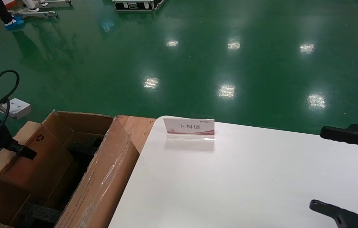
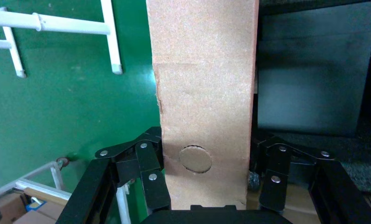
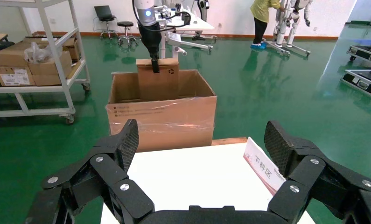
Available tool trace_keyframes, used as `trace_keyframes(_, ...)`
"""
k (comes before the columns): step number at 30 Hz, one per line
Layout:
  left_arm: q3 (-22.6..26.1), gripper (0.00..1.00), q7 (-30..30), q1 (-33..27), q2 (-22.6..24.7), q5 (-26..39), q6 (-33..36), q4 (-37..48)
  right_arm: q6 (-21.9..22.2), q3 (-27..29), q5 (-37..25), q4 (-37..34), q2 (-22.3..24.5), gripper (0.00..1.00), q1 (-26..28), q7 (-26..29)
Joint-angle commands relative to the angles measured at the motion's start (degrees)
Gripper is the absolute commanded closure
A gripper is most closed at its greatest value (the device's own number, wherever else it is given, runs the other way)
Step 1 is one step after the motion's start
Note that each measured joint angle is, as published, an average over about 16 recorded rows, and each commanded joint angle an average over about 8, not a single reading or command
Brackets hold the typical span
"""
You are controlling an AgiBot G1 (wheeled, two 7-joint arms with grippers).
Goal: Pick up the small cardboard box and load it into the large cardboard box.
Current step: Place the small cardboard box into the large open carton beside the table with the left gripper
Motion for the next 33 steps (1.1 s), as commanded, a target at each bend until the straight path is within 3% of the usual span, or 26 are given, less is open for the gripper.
trace_keyframes(1, -0.16, 1.0, 1.07, 1.34, 0.65, -0.91, -0.81, 1.81, 0.0, -0.01, 0.0, 0.0, 0.0, 0.0, 0.0, 0.0)
trace_keyframes(10, -0.03, 1.0, -2.51, 3.81, 5.54, -2.22, 1.4, 2.78, 0.02, -0.04, 0.02, 0.0, 0.01, 0.0, 0.01, -0.02)
trace_keyframes(23, 0.97, 1.0, -5.17, 4.48, 6.03, -1.31, 2.78, 1.16, 0.03, -0.08, 0.05, 0.0, 0.03, 0.0, 0.02, -0.04)
trace_keyframes(33, 1.12, 1.0, -4.49, 6.71, 7.53, -0.84, 1.21, 4.74, 0.05, -0.11, 0.08, 0.0, 0.05, 0.0, 0.02, -0.06)
